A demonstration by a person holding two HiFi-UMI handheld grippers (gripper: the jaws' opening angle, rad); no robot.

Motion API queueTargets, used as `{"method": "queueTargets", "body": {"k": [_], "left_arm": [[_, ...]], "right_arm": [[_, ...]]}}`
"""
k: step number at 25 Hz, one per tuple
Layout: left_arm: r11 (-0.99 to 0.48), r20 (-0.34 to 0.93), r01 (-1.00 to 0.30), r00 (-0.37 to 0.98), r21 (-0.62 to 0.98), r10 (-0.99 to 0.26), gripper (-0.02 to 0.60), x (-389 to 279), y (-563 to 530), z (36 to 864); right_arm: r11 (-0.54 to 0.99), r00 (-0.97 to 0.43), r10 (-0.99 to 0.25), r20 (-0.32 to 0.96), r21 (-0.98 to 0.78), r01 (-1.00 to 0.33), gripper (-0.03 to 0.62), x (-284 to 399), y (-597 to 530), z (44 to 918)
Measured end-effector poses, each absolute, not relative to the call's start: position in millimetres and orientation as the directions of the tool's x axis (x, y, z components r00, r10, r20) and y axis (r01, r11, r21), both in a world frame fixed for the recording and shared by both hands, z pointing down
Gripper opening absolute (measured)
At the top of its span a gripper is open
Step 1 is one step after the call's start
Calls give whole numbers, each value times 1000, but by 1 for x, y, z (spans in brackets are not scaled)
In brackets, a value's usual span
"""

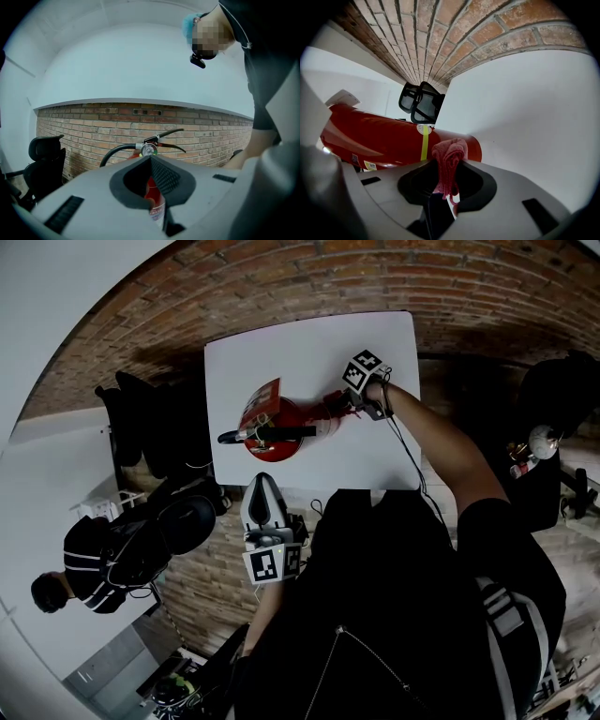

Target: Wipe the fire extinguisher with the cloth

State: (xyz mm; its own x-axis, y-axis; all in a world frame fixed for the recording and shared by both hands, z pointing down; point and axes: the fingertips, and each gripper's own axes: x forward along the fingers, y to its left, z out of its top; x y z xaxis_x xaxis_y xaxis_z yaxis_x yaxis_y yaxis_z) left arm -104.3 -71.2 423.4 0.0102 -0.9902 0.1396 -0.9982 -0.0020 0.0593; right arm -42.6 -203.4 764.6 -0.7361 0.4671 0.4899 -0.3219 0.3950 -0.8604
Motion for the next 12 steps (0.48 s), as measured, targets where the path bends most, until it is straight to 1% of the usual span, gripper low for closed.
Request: {"method": "queueTargets", "body": {"k": [7,12], "left_arm": [[2,139,-998,8,67,-990,11,-100,-71,418],[-15,109,-998,21,58,-994,11,-99,-71,413]], "right_arm": [[398,-746,465,477,-865,-305,106,-40,-201,743],[407,-751,463,471,-866,-292,106,-40,-201,728]]}}
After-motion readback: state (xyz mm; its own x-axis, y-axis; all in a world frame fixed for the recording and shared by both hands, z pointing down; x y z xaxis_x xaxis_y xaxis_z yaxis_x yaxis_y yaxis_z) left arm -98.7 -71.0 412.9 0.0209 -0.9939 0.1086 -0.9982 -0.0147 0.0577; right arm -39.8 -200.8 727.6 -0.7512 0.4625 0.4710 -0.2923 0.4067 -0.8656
